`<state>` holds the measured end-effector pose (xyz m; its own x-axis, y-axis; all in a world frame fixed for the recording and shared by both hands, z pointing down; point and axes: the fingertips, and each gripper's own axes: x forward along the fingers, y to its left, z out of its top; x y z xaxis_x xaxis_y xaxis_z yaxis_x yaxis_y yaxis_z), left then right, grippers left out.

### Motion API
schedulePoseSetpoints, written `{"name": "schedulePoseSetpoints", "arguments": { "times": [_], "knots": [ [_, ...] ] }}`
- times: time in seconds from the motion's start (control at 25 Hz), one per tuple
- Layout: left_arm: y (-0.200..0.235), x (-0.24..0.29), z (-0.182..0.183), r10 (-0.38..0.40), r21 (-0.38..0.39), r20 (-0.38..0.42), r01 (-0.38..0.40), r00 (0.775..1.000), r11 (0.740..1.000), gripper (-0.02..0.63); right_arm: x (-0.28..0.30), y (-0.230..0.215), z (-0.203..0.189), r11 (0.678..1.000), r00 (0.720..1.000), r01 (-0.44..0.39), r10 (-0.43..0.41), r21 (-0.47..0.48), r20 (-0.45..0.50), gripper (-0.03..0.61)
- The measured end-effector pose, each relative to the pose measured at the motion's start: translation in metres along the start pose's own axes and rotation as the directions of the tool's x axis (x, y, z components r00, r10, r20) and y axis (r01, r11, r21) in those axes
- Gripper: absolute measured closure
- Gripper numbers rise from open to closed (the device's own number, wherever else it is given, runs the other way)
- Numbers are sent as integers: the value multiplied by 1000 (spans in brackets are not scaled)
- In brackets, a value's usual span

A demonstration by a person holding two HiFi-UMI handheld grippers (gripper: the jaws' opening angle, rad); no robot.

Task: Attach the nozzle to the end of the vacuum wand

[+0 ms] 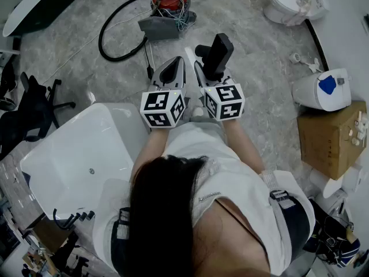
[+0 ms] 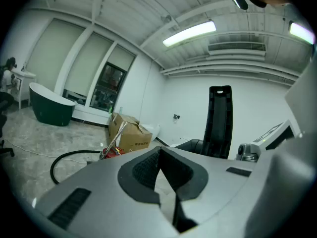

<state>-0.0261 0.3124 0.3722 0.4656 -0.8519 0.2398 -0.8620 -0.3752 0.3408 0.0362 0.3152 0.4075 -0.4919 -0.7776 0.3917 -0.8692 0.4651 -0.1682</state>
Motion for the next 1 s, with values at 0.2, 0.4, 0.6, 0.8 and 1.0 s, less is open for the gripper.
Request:
{"name": "schedulePoseSetpoints", "arguments": {
  "times": [0.2, 0.4, 0.6, 0.8, 1.0],
  "knots": [
    [-2, 3, 0, 5, 1, 3, -5, 1000, 1000, 612, 0, -2, 0, 1000, 1000, -11, 11, -1, -6, 480],
    [-6, 10, 0, -2, 2, -3, 2, 1000, 1000, 612, -2, -7, 2, 999, 999, -37, 37, 14, -5, 480],
    [-10, 21, -3, -4, -6, -7, 4, 1000, 1000, 612, -5, -20, 6, 998, 999, -50, 50, 29, 6, 480],
    [-28, 33, -10, -9, 19, -25, 9, 1000, 1000, 612, -15, -44, 9, 998, 999, -45, 44, 45, 25, 480],
    [-29, 40, -12, 9, 18, -33, -9, 999, 1000, 612, -17, -56, 12, 998, 999, -43, 42, 39, 28, 480]
  ]
}}
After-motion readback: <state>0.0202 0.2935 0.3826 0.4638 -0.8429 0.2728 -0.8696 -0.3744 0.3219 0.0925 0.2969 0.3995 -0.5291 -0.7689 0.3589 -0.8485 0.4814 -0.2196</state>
